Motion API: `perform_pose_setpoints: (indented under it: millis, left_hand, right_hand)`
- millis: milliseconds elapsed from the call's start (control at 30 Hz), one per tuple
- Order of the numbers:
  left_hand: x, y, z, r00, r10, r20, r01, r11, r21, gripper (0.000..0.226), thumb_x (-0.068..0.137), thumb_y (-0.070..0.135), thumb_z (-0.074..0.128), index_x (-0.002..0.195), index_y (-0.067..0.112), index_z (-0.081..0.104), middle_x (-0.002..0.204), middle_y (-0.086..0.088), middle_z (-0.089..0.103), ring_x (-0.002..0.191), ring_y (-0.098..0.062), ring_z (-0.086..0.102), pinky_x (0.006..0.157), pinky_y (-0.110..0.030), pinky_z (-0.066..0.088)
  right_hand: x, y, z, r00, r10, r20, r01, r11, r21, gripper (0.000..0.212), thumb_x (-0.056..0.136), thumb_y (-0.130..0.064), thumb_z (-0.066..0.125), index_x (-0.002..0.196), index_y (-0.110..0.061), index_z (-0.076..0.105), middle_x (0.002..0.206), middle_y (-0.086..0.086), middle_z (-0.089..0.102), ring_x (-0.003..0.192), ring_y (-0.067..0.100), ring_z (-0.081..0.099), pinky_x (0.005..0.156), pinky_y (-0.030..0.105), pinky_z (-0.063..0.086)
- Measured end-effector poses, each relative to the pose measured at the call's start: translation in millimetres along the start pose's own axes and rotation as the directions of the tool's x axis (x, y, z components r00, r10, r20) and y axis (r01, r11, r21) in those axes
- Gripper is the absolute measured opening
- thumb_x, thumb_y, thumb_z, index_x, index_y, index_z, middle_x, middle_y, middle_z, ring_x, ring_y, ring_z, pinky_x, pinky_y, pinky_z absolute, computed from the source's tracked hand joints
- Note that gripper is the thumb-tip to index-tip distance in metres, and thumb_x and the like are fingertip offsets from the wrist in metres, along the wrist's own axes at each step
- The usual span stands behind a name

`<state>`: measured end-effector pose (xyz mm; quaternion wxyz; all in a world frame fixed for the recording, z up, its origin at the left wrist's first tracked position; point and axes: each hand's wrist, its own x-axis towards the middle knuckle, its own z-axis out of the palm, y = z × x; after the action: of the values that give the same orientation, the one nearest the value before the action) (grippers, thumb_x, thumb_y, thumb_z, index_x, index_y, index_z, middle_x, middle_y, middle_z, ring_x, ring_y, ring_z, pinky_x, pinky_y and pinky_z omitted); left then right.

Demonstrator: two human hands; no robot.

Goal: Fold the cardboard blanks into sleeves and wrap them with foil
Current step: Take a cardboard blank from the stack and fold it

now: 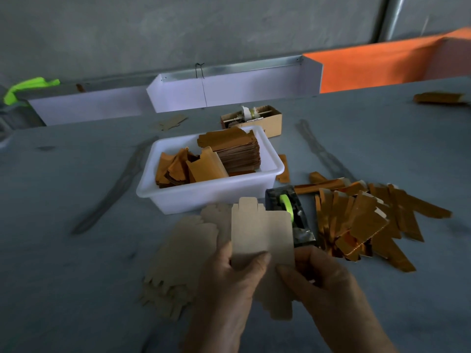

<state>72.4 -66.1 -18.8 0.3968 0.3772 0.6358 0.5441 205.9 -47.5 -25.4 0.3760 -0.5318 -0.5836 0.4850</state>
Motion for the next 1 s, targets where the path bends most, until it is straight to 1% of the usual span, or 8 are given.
perform_pose_setpoints:
  millis: [100, 200, 333, 433, 600, 700, 800, 1000]
  left_hand:
    - [-0.5, -3.3, 3.5, 1.0, 0.021, -0.017, -0.02, 0.997, 0.075, 0.01, 0.076, 0.02, 0.077, 0.084, 0.022, 0.072, 0.072, 0.004, 0.074, 0.063, -0.006, 0.068, 0.051, -0.015, 0.048]
    - [-0.2, -6.4, 5.9, 0.999, 0.032, -0.015, -0.03, 0.993, 0.111, 0.014, 0.074, 0.023, 0.078, 0.086, 0.023, 0.071, 0.075, 0.002, 0.074, 0.068, -0.011, 0.069, 0.058, -0.025, 0.054]
    - [-1.7, -4.5, 8.9, 0.999, 0.032, -0.003, -0.032, 0.993, 0.111, 0.007, 0.076, 0.014, 0.075, 0.077, 0.02, 0.072, 0.069, -0.001, 0.072, 0.062, -0.012, 0.068, 0.055, -0.03, 0.055]
    - [-3.3, 0.1, 8.6, 0.996, -0.012, 0.086, 0.01, 1.0, 0.028, 0.006, 0.083, 0.023, 0.07, 0.077, 0.021, 0.072, 0.068, -0.009, 0.071, 0.066, -0.023, 0.067, 0.063, -0.044, 0.056]
    - [-5.2, 6.1, 1.1, 0.973, 0.054, 0.224, -0.071, 0.995, 0.069, 0.037, 0.091, 0.042, 0.053, 0.071, 0.014, 0.066, 0.061, -0.011, 0.061, 0.059, -0.017, 0.059, 0.056, -0.03, 0.045]
    - [-1.2, -0.3, -5.7, 0.978, 0.067, 0.197, -0.099, 0.983, 0.156, 0.026, 0.092, 0.03, 0.055, 0.081, 0.008, 0.065, 0.06, -0.011, 0.054, 0.056, -0.015, 0.05, 0.054, -0.031, 0.038]
    - [-1.4, -2.0, -8.8, 0.946, 0.069, 0.317, -0.123, 0.981, 0.152, 0.027, 0.085, 0.044, 0.057, 0.087, 0.02, 0.069, 0.057, 0.005, 0.055, 0.051, -0.005, 0.048, 0.049, -0.023, 0.036]
    - [-5.5, -3.6, 0.5, 0.944, -0.035, 0.328, -0.005, 0.993, 0.121, 0.012, 0.067, 0.04, 0.07, 0.078, 0.037, 0.067, 0.065, 0.006, 0.07, 0.061, -0.003, 0.062, 0.055, -0.023, 0.045]
  right_hand:
    - [-6.6, -2.8, 2.5, 0.981, -0.158, -0.11, 0.131, 0.968, -0.214, 0.02, 0.078, -0.03, 0.069, 0.082, -0.041, 0.052, 0.076, -0.017, 0.063, 0.073, -0.006, 0.059, 0.062, 0.008, 0.047]
    - [-11.3, -5.5, 5.6, 0.956, -0.259, -0.135, 0.204, 0.922, -0.328, 0.028, 0.077, -0.034, 0.068, 0.085, -0.043, 0.043, 0.072, -0.012, 0.061, 0.069, -0.001, 0.06, 0.059, 0.011, 0.048]
    - [-14.7, -5.4, 8.7, 0.921, -0.379, -0.088, 0.335, 0.887, -0.318, 0.033, 0.077, -0.024, 0.068, 0.094, -0.043, 0.046, 0.066, -0.003, 0.06, 0.063, 0.005, 0.062, 0.058, 0.025, 0.053]
    - [-14.8, -10.4, 7.4, 0.922, -0.387, -0.014, 0.372, 0.895, -0.248, 0.033, 0.076, -0.054, 0.051, 0.107, -0.043, 0.049, 0.074, -0.008, 0.062, 0.068, 0.004, 0.064, 0.062, 0.022, 0.053]
    - [-10.3, -10.5, 7.4, 0.929, -0.36, 0.086, 0.37, 0.885, -0.283, 0.049, 0.077, -0.055, 0.049, 0.123, -0.04, 0.041, 0.094, -0.019, 0.055, 0.079, -0.002, 0.062, 0.067, 0.009, 0.05]
    - [-7.8, -8.8, 1.0, 0.963, -0.254, 0.095, 0.268, 0.941, -0.206, 0.037, 0.077, -0.038, 0.064, 0.107, -0.051, 0.047, 0.086, -0.018, 0.061, 0.08, -0.005, 0.062, 0.064, 0.008, 0.049]
    - [-1.6, -7.5, -11.9, 0.998, -0.029, 0.054, 0.025, 0.997, 0.076, 0.04, 0.06, -0.053, 0.061, 0.096, -0.034, 0.061, 0.083, -0.002, 0.069, 0.081, 0.008, 0.067, 0.072, 0.027, 0.056]
    - [3.8, -8.3, -12.6, 0.969, 0.171, 0.178, -0.221, 0.92, 0.324, 0.013, 0.078, -0.015, 0.064, 0.089, -0.014, 0.072, 0.083, 0.01, 0.073, 0.085, 0.027, 0.069, 0.082, 0.042, 0.054]
